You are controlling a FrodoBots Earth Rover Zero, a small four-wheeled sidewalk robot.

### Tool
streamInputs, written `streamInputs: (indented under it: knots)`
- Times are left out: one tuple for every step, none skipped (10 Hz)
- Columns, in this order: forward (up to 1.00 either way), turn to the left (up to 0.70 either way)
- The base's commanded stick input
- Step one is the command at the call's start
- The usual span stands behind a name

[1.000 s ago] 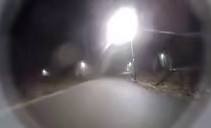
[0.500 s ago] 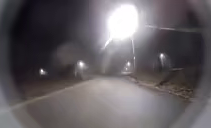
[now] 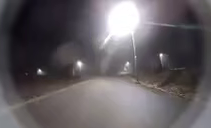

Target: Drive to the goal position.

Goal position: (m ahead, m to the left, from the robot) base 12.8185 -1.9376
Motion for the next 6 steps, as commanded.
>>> streamInputs:
  knots:
    - [1.0,0.0]
    - [1.0,0.0]
    - [1.0,0.0]
    - [1.0,0.0]
    - [1.0,0.07]
    - [1.0,0.14]
